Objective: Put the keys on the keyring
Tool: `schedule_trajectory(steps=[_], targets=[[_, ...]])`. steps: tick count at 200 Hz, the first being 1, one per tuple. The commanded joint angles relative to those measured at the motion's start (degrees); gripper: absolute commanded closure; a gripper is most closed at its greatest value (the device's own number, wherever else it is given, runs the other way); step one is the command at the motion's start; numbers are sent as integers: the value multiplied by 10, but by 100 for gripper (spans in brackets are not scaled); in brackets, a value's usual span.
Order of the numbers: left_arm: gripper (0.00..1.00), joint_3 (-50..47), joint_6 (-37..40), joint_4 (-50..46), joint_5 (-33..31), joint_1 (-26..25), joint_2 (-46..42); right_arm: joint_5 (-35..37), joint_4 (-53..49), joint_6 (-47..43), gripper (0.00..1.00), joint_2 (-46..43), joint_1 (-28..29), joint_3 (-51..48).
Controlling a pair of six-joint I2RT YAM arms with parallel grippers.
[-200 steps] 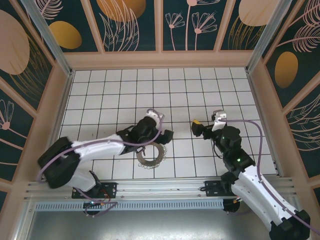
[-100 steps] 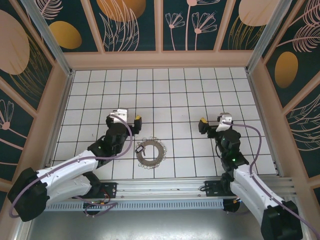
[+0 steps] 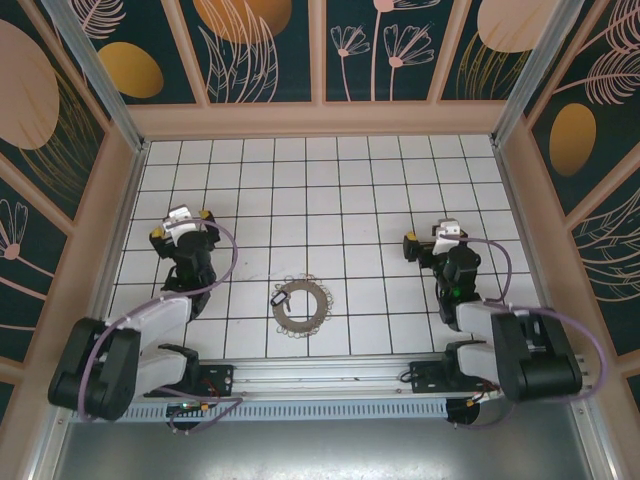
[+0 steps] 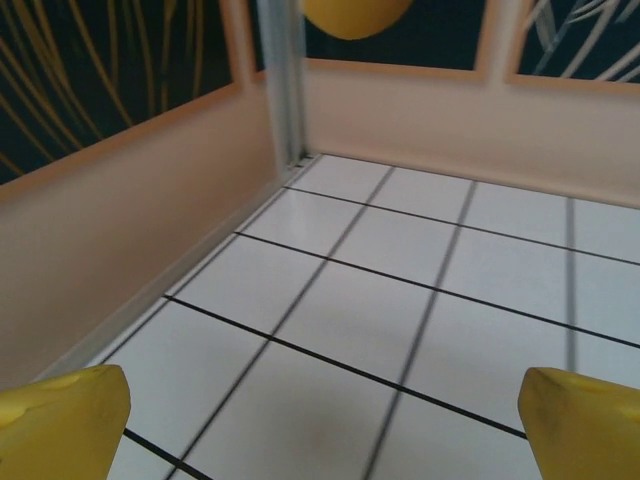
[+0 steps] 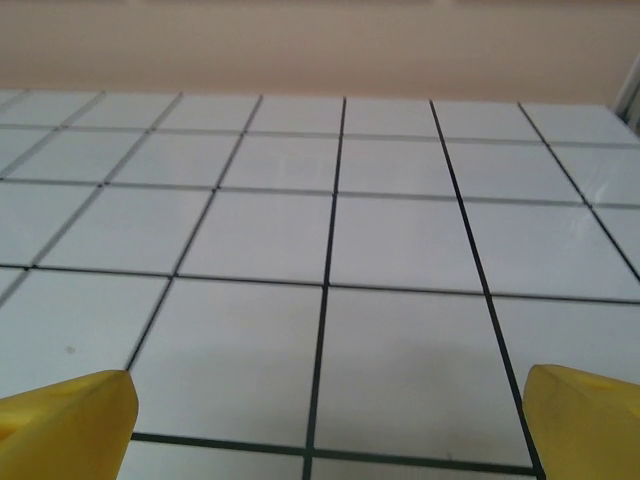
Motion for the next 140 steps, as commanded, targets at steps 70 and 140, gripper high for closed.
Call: schedule_trajectory(steps=[70, 140], targets=[[1, -61, 40, 360, 204, 98, 187, -31, 221, 59, 1, 174, -83, 42], [1, -52, 26, 315, 228, 116, 174, 7, 215, 64, 1, 175, -75, 46]])
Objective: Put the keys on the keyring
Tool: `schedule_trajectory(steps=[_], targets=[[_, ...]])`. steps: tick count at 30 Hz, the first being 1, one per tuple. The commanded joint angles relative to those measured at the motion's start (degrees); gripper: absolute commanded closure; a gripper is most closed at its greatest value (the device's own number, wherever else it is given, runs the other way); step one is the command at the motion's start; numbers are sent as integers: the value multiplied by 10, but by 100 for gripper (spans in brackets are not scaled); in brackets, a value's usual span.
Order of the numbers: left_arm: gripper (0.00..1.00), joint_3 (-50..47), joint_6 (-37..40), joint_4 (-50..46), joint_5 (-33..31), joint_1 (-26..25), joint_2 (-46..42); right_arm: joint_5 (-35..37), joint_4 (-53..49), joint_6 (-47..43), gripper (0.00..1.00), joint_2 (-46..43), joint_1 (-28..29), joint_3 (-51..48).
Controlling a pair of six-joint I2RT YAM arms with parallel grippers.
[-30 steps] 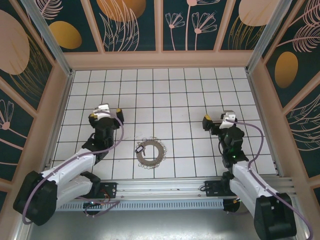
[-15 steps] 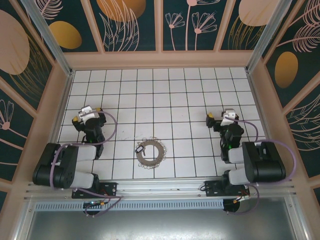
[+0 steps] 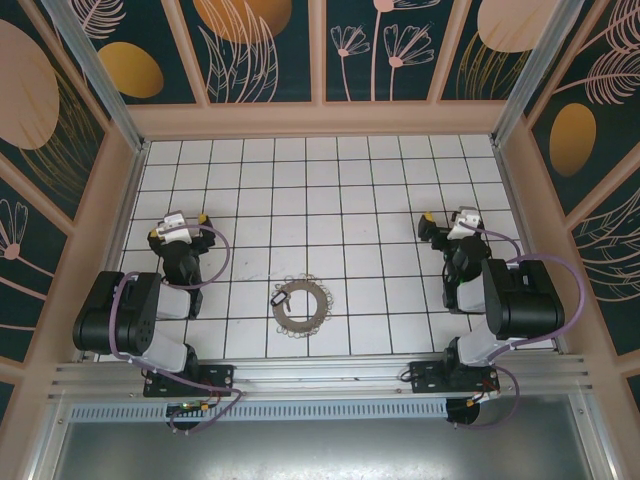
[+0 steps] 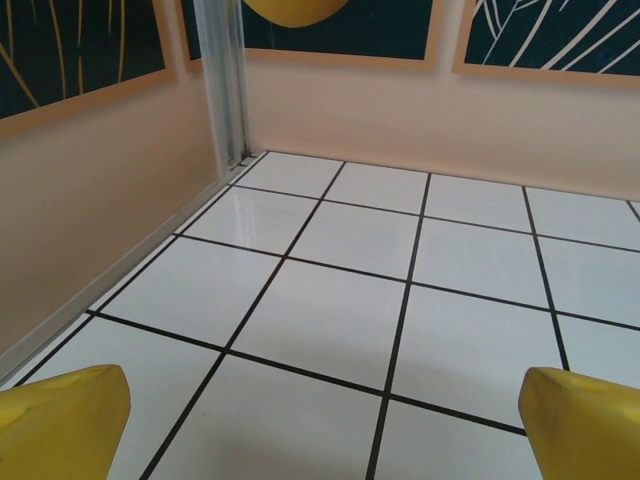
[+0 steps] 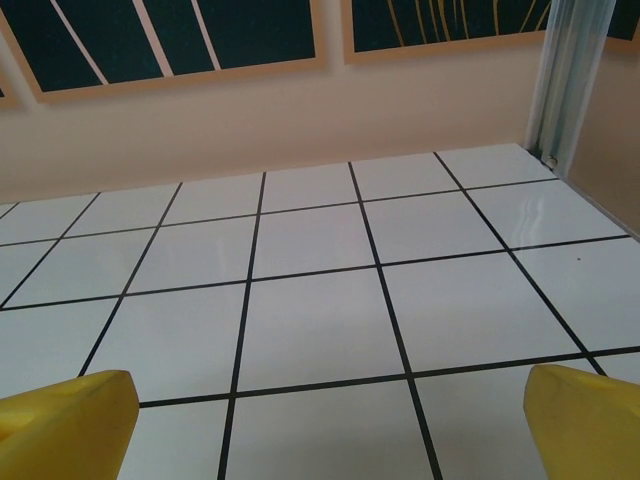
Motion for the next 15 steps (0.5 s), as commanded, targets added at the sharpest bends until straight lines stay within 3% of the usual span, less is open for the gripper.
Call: schedule_trajectory(steps=[1, 15], targets=[[1, 7, -4, 28, 15, 3, 2, 18, 13, 5, 1, 0, 5, -3], [1, 7, -4, 27, 15, 3, 1, 23, 5, 9, 1, 0, 0, 1]])
